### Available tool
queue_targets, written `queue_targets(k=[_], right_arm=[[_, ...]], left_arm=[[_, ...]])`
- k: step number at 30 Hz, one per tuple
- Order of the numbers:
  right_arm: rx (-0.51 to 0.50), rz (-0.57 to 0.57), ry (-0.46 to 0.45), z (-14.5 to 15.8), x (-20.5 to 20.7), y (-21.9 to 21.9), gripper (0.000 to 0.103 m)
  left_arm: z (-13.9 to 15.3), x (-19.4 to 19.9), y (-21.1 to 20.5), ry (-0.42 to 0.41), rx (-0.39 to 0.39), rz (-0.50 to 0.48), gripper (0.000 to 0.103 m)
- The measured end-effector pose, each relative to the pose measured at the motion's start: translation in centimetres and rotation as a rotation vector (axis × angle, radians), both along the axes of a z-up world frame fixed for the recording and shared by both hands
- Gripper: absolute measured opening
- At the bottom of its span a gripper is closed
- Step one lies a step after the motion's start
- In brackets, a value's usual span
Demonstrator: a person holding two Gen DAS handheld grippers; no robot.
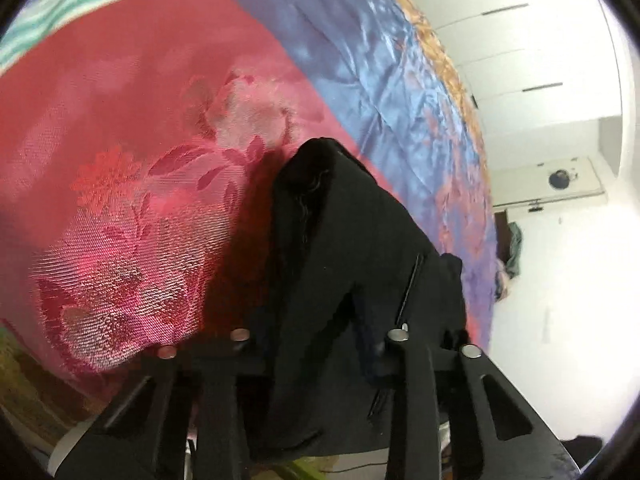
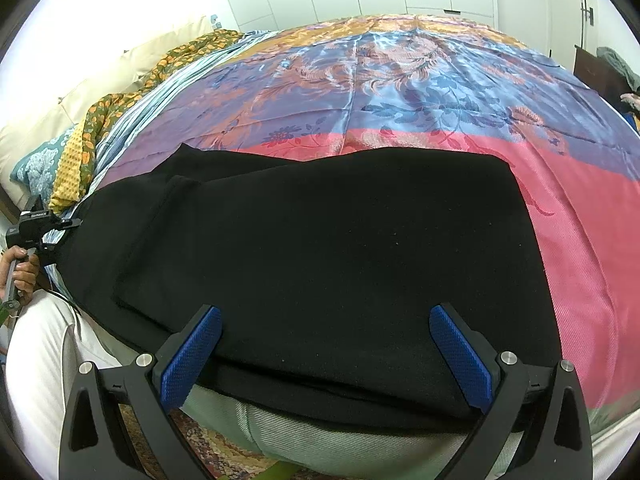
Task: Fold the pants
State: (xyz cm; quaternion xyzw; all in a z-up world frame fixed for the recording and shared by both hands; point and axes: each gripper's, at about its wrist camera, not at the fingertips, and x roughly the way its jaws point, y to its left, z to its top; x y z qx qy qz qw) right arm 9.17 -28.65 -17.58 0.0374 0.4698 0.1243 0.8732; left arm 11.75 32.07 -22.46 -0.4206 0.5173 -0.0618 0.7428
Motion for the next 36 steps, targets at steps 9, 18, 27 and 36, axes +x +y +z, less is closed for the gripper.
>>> queue_targets(k=[9, 18, 27, 36], right_arm=[[0.0, -0.002, -0.008, -0.1, 0.0, 0.0, 0.103], [0.002, -0.003, -0.012, -0.1, 0.0, 0.0, 0.103], [-0.003, 0.003, -0.023, -0.3, -0.2, 0.1, 0.103], [-0.021, 0.005, -0.025, -0.4, -0.2, 0.2, 0.103]], left_arm=[[9.3, 0.2, -3.9, -0.132, 0.047, -0.041, 0.015], [18.3, 3.2, -20.4, -0.32, 0.112, -0.29, 0.014], [12.1, 5.7, -39.6, -0.196, 0.152, -0.572, 0.025], [20.5, 2.3, -34.3, -0.448, 0.248, -0.556, 0.057]])
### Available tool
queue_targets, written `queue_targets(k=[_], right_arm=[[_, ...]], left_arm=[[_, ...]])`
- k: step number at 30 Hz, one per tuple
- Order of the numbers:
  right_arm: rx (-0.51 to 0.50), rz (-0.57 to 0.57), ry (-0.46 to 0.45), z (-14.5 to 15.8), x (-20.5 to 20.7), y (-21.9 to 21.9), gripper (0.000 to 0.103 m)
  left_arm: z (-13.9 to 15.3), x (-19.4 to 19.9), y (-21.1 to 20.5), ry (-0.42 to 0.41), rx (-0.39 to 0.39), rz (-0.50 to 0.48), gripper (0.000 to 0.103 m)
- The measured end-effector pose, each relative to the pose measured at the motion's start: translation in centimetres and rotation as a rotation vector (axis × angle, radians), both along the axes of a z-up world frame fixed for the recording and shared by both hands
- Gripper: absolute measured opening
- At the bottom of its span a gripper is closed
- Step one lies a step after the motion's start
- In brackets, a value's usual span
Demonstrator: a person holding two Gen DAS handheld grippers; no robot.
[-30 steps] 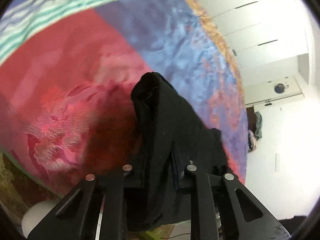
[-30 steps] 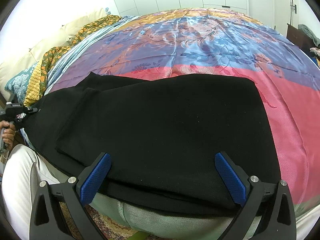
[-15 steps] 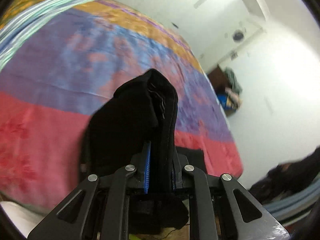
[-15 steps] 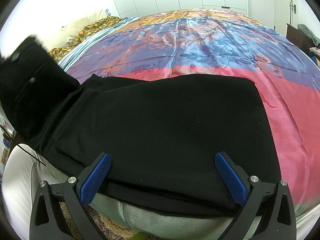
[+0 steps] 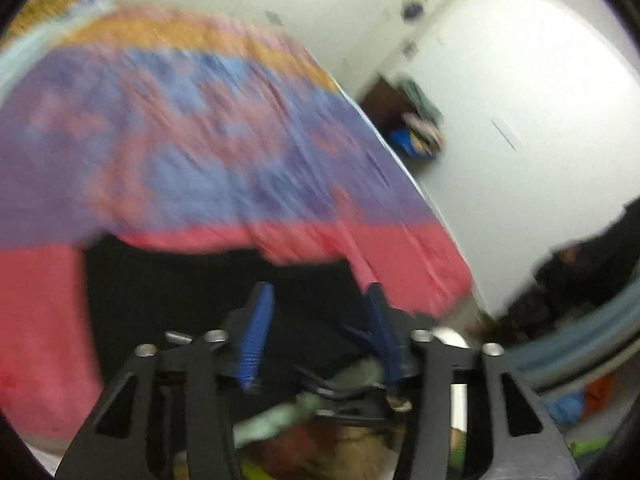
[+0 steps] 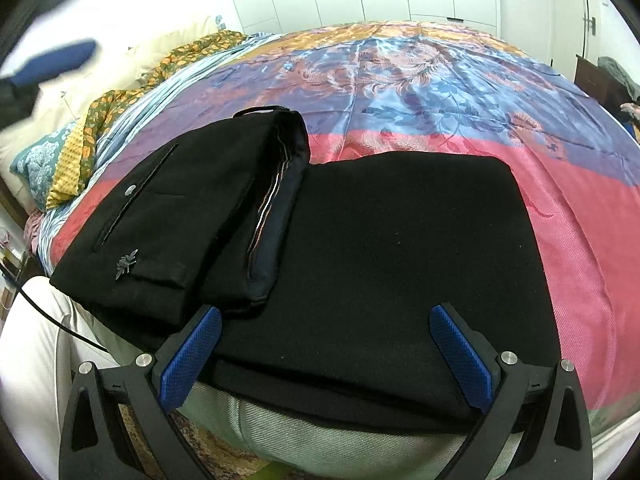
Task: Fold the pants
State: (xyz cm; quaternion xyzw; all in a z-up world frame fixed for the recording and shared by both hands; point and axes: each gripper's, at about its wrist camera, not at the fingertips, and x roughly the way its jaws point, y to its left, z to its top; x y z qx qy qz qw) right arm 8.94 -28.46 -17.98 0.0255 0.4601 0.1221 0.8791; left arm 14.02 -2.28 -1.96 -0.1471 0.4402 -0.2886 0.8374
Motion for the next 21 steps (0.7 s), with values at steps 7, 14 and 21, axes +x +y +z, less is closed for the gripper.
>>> queue_targets(k=[7, 14, 21], right_arm=[[0.001, 0.003, 0.01, 0.1, 0.2, 0.1, 0.103], [0.033, -0.011, 0.028, 2.3, -0.4, -1.2, 0.102], [0.228, 0.326, -0.068, 6.7, -0.9, -0.3, 0.102]], left_arm=[[-9.1, -2.0, 6.7, 0.128, 0.132, 0.27, 0.027], [-14.8, -2.0, 0.4, 0.12, 0.198, 0.167, 0.024], [-15.3, -1.3, 2.0, 0.171, 0.113, 0.172, 0.022]])
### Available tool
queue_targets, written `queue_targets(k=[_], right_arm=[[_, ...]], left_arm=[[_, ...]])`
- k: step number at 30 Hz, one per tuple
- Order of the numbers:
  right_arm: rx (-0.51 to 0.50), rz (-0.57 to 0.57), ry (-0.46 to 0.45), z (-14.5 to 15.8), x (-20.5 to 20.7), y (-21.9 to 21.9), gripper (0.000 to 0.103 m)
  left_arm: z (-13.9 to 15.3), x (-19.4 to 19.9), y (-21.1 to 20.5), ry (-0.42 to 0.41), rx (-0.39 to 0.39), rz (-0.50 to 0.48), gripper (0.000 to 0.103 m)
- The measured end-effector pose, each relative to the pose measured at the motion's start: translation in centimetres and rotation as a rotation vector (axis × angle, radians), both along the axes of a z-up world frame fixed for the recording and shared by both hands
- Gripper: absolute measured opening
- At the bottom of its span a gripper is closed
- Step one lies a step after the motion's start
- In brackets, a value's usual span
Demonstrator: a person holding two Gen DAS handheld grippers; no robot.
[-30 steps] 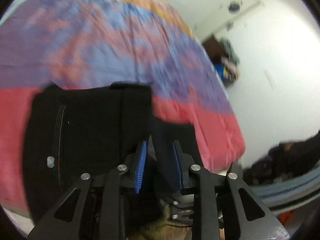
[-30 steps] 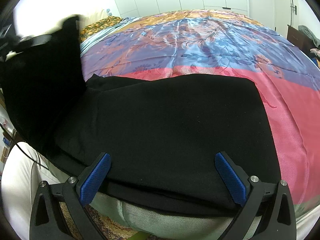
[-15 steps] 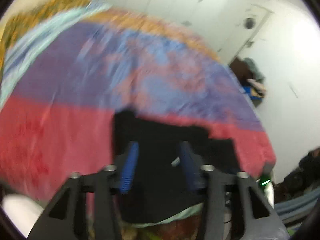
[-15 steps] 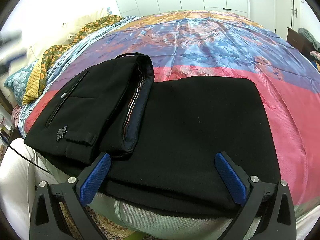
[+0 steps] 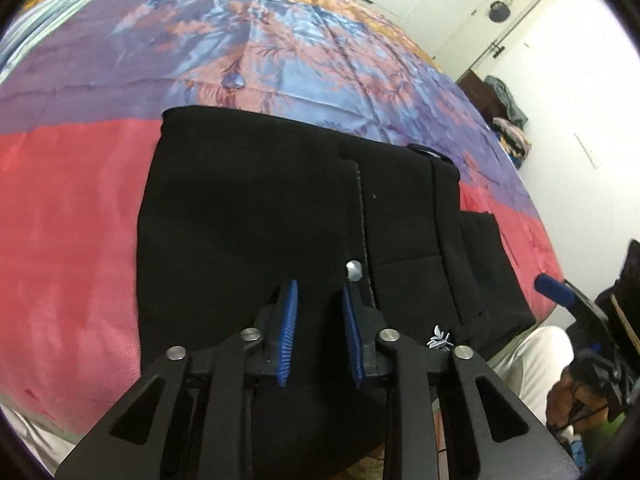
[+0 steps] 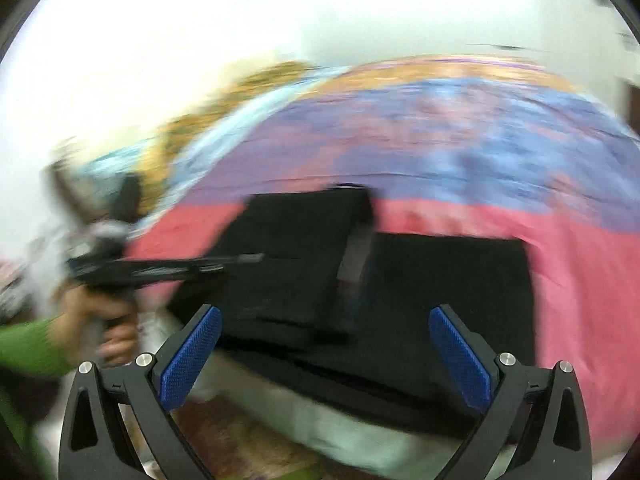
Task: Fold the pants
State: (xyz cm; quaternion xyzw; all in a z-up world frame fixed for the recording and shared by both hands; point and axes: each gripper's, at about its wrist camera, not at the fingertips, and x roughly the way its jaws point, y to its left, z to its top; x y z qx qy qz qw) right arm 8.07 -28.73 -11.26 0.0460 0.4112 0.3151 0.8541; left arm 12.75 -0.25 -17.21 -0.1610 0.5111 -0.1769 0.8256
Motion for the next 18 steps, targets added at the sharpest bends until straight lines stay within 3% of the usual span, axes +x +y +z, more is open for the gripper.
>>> queue_targets(k=[3, 5, 6, 8, 10, 12, 18], right_arm=[[0.012, 0.128, 0.077, -1.5, 2.1, 1.4, 0.098], [0.007, 0.184, 0.148, -3.0, 3.9, 2.0, 0.083], [0.012, 0.202, 0.164, -3.4, 4.2, 2.2, 0.08], [0.002, 0.249, 0.204, -4.3, 5.0, 2.8, 0.08], [-0.078, 0.248, 0.23, -5.4, 5.8, 3.3, 0.08], [-0.076, 0.259, 0.249, -5.8, 6.3, 3.3, 0.08], [0.147, 0.312, 0.344, -4.9, 6.5, 2.4, 0.076]], left_arm=[[-0.4, -0.2, -0.2, 0.0, -0.008, 0.01, 0.022], [-0.4, 0.0, -0.5, 0.002, -0.002, 0.01, 0.022], [-0.4, 0.0, -0.5, 0.002, 0.002, 0.008, 0.022], [-0.4, 0.1, -0.6, 0.004, 0.004, 0.006, 0.022], [-0.4, 0.1, -0.5, 0.004, 0.001, 0.007, 0.022], [-0.5, 0.2, -0.5, 0.006, 0.0, 0.009, 0.022], [-0.7, 0.3, -0.4, 0.008, -0.005, 0.024, 0.022]])
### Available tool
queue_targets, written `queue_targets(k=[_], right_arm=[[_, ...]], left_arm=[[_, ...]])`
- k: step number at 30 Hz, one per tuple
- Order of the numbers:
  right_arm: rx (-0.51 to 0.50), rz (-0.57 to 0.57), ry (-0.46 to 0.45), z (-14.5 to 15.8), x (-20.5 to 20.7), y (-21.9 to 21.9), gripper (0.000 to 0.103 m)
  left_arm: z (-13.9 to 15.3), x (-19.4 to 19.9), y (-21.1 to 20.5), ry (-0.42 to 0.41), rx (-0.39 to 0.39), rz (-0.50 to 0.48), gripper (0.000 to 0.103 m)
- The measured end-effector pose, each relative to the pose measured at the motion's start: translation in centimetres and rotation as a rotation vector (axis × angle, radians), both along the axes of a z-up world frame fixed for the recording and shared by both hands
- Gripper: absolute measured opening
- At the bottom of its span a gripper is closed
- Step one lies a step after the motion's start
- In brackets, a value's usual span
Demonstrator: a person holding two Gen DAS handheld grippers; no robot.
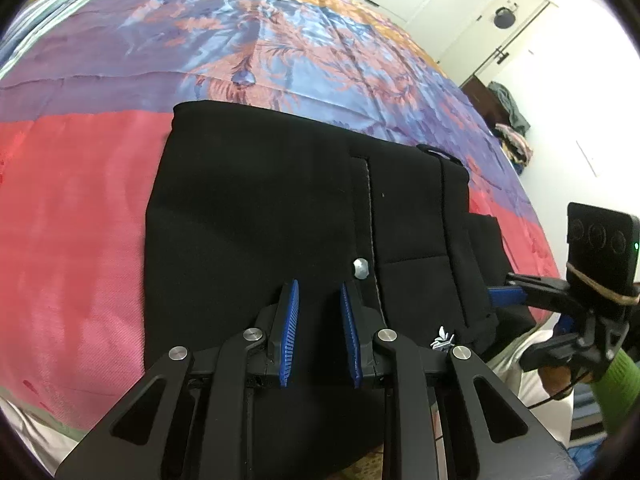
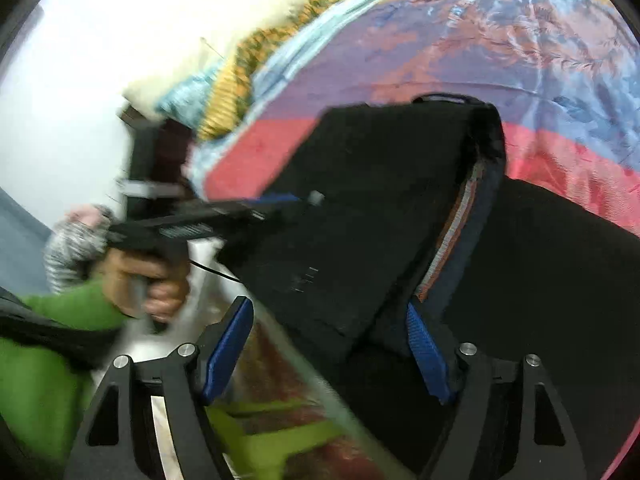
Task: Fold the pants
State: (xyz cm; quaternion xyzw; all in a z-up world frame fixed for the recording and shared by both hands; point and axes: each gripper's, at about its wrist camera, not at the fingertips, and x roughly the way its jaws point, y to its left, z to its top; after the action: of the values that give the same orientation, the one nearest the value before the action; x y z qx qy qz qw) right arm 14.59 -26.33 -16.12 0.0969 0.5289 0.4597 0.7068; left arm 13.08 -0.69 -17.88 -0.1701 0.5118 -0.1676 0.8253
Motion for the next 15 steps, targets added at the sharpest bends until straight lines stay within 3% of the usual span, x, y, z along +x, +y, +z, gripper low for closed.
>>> queue_targets(k=[2, 4, 7, 9, 12, 15], right_arm=[[-0.004, -0.012, 0.05, -0.8, 0.8, 0.3, 0.075], [-0.081, -0.005, 0.067, -2.2, 1.4, 1.6, 0.059], [-0.195, 0.045, -0.029, -2.2, 0.9, 3.9, 0.042], [-0.218, 0.082, -0.081, -1.0, 0.2, 4.9, 0.03], [-0.115, 0.052, -0.078, 1.7, -0.2, 4.4, 0.023], [0.03, -0.027, -0.053, 4.2, -0.6, 2.1, 0.023]], left_arm=[[-0.1, 0.1, -0.1, -0.002, 0.005, 0.002, 0.022], [-0.1, 0.1, -0.4, -0.006, 0.021, -0.001, 0.022], [0.0, 0.1, -0.3, -0.005, 0.039, -0.002, 0.023], [0.5, 0.3, 0.4, 0.015, 0.013, 0.006, 0.023], [2.9, 0.6, 1.4, 0.017, -0.012, 0.013, 0.025], [6.8, 0.3, 2.6, -0.073, -0.028, 0.039, 0.045]])
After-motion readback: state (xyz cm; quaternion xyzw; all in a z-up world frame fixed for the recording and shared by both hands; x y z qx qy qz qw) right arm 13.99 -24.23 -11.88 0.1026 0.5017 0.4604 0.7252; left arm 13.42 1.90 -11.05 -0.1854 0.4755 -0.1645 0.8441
